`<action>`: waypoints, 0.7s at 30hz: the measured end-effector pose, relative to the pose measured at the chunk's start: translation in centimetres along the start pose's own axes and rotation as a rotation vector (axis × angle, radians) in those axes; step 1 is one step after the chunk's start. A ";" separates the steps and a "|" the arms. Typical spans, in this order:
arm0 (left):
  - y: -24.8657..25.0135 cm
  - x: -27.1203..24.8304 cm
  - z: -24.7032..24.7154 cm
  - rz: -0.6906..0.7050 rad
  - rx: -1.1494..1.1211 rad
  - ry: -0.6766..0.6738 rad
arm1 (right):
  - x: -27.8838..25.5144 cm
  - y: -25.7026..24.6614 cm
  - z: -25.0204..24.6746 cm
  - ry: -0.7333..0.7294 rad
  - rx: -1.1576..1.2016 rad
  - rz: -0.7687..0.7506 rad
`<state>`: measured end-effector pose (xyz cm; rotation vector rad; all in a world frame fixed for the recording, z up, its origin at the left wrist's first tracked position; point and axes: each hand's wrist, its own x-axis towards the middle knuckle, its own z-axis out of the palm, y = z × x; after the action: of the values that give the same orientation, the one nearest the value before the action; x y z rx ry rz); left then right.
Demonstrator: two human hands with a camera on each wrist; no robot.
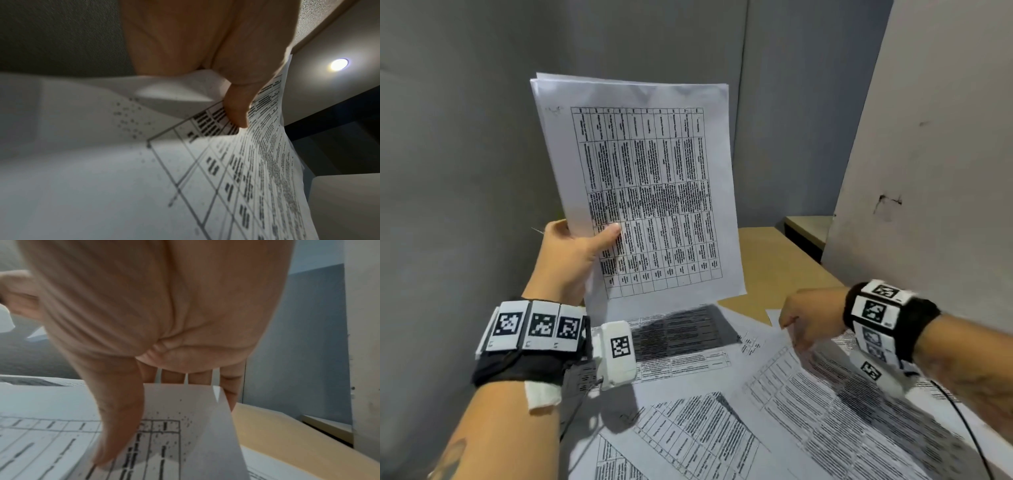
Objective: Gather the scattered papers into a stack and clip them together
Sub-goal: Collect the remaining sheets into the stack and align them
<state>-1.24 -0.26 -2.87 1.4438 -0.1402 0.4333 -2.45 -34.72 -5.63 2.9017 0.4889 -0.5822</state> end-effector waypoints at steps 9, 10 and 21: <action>0.4 -0.3 -0.7 -0.128 0.073 0.086 | -0.5 -0.3 0.9 -0.121 0.078 0.028; 0.4 -0.2 -0.8 -0.139 0.044 0.102 | -0.9 0.2 1.3 -0.120 0.092 0.011; -0.1 0.1 -0.5 -0.138 0.023 0.068 | -2.9 4.5 2.5 -0.021 0.077 0.124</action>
<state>-1.18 0.21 -3.01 1.4499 0.0188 0.3714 -4.37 -40.25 -6.43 2.9685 0.2866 -0.6254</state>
